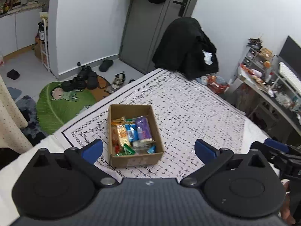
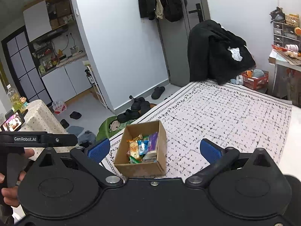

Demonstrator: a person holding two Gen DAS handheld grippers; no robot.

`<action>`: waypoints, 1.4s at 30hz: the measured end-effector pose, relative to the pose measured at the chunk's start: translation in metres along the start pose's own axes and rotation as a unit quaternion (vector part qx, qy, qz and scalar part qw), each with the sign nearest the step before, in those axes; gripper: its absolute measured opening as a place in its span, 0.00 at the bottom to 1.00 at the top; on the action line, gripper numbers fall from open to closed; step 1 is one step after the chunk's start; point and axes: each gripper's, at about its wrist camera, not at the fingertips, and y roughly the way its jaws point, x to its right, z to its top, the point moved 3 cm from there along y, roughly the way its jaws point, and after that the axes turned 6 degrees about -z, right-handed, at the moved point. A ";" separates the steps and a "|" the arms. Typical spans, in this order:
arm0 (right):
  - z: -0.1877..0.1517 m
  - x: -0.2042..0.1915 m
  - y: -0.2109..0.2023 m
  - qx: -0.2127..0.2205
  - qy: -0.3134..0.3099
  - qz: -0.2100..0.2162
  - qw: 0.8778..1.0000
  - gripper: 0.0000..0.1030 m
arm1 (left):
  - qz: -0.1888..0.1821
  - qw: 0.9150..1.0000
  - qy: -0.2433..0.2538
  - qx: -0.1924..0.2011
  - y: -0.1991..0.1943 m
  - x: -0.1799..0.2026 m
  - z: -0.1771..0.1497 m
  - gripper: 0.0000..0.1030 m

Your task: Organize snacks

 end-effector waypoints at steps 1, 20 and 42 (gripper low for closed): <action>-0.003 0.000 -0.003 0.001 -0.001 -0.003 1.000 1.00 | -0.002 1.000 -0.001 0.002 -0.003 0.000 -0.003 1.00; -0.034 0.000 -0.018 0.010 -0.016 -0.038 0.999 1.00 | 0.006 0.999 0.033 0.016 -0.019 -0.004 -0.049 1.00; -0.038 -0.003 -0.011 -0.003 -0.022 -0.035 0.999 1.00 | 0.011 0.999 0.030 0.015 -0.019 -0.012 -0.044 1.00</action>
